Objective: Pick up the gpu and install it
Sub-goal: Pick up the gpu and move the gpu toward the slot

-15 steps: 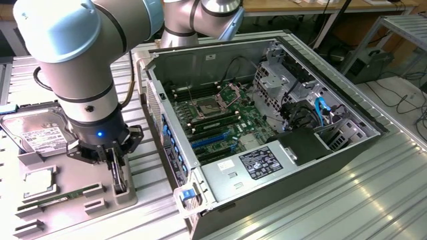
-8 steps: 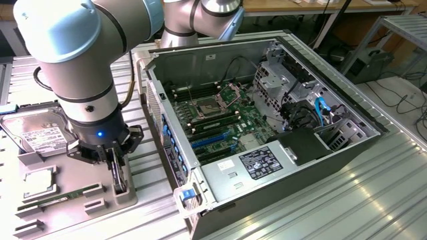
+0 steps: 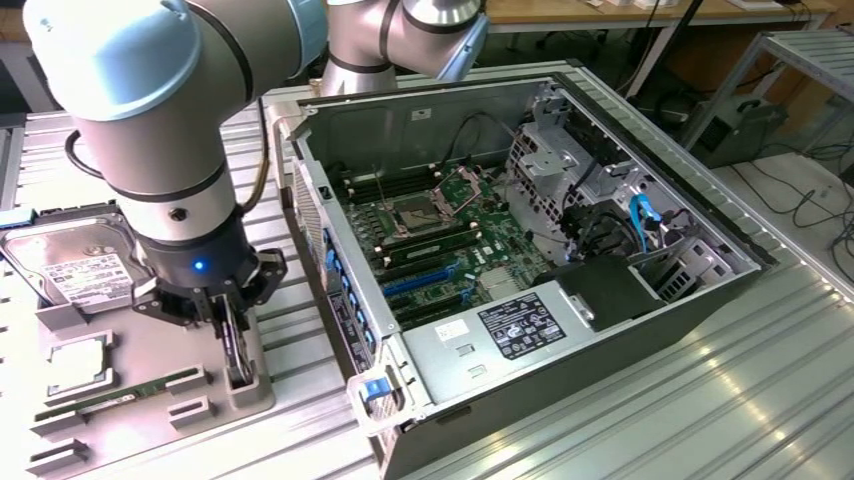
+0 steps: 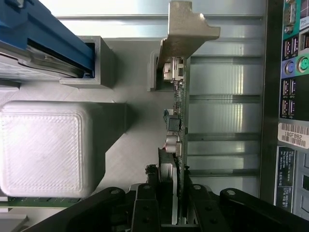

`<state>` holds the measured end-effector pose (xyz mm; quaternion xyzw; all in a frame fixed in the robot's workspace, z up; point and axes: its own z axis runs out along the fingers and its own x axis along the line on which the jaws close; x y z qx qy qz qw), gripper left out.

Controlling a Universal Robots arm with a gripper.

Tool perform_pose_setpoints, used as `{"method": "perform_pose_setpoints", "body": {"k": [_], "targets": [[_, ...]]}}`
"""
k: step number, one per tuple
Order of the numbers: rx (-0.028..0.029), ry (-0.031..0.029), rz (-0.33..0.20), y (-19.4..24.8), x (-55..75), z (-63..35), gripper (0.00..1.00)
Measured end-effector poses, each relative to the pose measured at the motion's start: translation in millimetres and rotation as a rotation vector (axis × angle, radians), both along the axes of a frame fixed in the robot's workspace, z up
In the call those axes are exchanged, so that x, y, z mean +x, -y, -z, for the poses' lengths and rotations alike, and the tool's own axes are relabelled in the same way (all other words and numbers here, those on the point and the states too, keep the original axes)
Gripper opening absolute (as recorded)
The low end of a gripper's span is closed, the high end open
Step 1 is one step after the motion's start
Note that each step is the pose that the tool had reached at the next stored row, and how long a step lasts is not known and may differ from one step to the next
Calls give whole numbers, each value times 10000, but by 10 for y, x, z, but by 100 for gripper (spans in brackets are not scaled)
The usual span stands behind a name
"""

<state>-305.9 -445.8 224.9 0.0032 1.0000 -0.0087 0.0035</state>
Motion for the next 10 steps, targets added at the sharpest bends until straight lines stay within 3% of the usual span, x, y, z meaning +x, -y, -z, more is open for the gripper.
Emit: {"method": "perform_pose_setpoints", "body": {"k": [10], "targets": [[5, -1, 0, 0, 0, -101, 28]]}}
